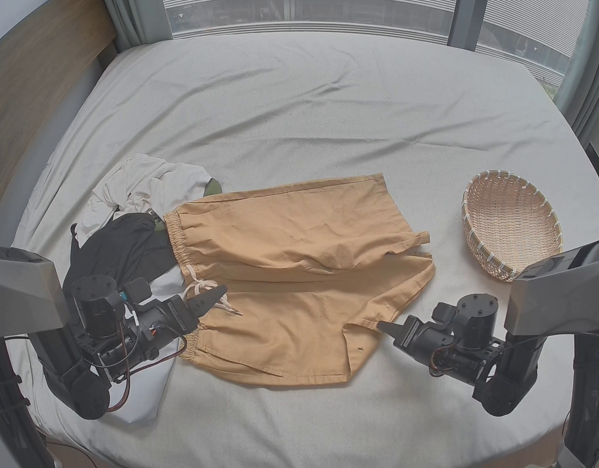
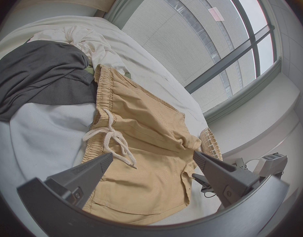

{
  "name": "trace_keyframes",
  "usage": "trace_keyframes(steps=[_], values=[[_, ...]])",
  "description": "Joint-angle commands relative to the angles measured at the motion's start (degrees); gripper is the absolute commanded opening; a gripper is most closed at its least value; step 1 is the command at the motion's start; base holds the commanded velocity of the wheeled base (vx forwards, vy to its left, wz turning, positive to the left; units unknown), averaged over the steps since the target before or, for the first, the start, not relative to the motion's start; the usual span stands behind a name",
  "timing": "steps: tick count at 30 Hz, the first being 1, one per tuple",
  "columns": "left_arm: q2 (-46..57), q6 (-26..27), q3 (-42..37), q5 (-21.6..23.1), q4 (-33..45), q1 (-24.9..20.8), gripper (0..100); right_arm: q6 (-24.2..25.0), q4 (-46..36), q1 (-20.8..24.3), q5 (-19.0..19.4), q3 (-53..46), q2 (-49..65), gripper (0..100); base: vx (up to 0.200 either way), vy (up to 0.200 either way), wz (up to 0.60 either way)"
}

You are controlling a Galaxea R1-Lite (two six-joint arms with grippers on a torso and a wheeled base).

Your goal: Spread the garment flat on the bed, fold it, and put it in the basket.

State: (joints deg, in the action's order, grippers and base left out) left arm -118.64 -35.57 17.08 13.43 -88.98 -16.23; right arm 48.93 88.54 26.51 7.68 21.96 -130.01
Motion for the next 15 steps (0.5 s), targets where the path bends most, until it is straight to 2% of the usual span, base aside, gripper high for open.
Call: trace_keyframes(steps=[1, 7, 15], values=[[-0.1, -0.29, -2.05, 0.54, 0.21, 0.05, 100, -4.72, -0.03, -6.91, 0.05, -9.47, 8.99, 0, 0.0, 0.0, 0.0], [-3.53, 0.06, -3.9, 0.54, 0.21, 1.37, 100, -8.59, -0.03, -12.1, 0.58, -15.36, 9.6, 0, 0.0, 0.0, 0.0], [-6.25, 0.15, -4.86, 0.28, 0.21, 3.57, 100, -8.77, -0.03, -12.19, 0.85, -17.38, 9.08, 0, 0.0, 0.0, 0.0]])
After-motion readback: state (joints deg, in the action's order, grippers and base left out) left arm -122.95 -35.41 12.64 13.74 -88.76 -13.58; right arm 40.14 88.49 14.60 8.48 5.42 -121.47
